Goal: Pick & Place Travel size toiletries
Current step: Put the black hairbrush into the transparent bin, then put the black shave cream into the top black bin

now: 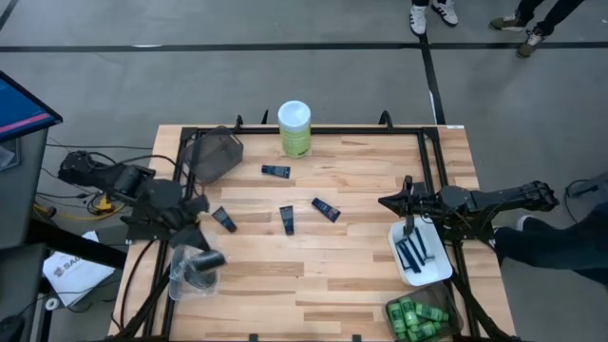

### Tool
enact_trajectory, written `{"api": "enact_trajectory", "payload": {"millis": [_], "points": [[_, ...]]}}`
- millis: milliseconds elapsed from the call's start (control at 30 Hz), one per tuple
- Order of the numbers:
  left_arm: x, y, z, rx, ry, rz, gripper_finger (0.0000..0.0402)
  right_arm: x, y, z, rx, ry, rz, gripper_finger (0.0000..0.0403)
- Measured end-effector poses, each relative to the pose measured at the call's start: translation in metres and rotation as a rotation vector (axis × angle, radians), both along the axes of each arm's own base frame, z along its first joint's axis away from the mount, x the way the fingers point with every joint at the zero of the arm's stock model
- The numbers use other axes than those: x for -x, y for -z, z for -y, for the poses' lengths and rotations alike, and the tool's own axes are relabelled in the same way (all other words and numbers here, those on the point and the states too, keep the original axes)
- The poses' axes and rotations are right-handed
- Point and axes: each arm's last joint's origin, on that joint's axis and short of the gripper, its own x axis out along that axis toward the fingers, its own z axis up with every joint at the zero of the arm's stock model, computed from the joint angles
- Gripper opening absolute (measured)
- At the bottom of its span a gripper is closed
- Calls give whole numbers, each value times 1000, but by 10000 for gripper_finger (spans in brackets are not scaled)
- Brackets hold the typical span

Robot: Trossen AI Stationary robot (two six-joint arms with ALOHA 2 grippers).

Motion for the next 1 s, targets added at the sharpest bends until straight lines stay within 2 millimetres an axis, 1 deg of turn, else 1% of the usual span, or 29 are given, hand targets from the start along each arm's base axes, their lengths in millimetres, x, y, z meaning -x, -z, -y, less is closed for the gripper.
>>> {"api": "enact_trajectory", "payload": {"millis": [67,167,367,533,600,733,1000], "points": [[11,5,-4,-19,-10,-67,1,0,0,0,0,0,0,5],[20,10,-8,-46,-30,-132,1,0,0,0,0,0,0,5],[21,16,-9,-122,-16,-181,3,0,0,0,0,0,0,5],[28,26,-12,-197,-19,-344,26,0,0,0,0,0,0,5],[31,29,-13,-225,-20,-392,42,0,0,0,0,0,0,5],[30,29,-13,-255,15,-364,87,0,0,0,0,0,0,5],[30,29,-13,-255,43,-349,201,0,0,0,0,0,0,5]]}}
